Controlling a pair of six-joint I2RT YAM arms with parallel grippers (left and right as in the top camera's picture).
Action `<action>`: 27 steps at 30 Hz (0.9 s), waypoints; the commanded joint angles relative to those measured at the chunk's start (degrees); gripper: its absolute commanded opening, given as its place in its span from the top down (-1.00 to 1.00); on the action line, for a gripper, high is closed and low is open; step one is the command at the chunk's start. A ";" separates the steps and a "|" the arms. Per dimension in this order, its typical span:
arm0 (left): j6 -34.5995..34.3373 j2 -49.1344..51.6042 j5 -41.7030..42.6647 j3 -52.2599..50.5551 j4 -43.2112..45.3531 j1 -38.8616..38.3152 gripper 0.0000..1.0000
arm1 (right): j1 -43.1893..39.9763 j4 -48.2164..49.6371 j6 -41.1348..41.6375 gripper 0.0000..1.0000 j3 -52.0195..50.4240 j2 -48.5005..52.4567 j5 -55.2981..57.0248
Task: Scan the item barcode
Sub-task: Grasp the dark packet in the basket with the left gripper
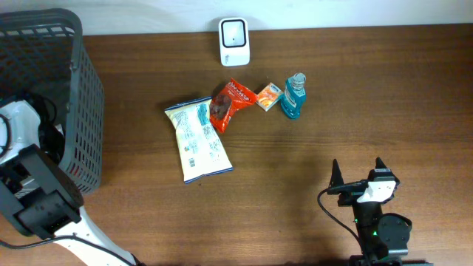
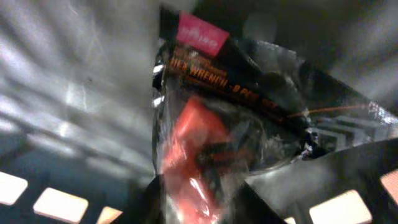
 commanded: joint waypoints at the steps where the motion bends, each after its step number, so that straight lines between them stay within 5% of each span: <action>1: 0.11 0.00 -0.50 -1.77 1.68 1.05 -0.04 | 0.35 -0.13 0.61 -0.97 -0.46 -0.37 0.48; 4: 0.11 0.00 -0.46 -2.12 2.69 2.27 0.47 | 0.35 -0.13 0.61 -0.97 -0.46 -0.37 0.48; 6: 0.11 0.00 -0.46 -2.12 3.13 2.86 0.50 | 0.35 -0.13 0.61 -0.97 -0.46 -0.37 0.48; 9: 0.11 0.00 -0.24 -1.81 3.72 2.91 1.00 | 0.35 -0.13 0.61 -0.97 -0.46 -0.37 0.50; 16: 0.09 -0.02 12.35 16.61 -2.43 2.84 1.00 | 0.35 -0.13 0.61 -0.97 -0.46 -0.37 0.48; 23: -1.09 -0.02 39.65 57.64 -7.56 2.54 1.00 | 0.35 -0.13 0.61 -0.97 -0.46 -0.37 0.50; 27: -5.05 -0.13 44.35 79.87 -8.15 -2.29 1.00 | 0.35 -0.13 0.61 -0.97 -0.46 -0.37 0.48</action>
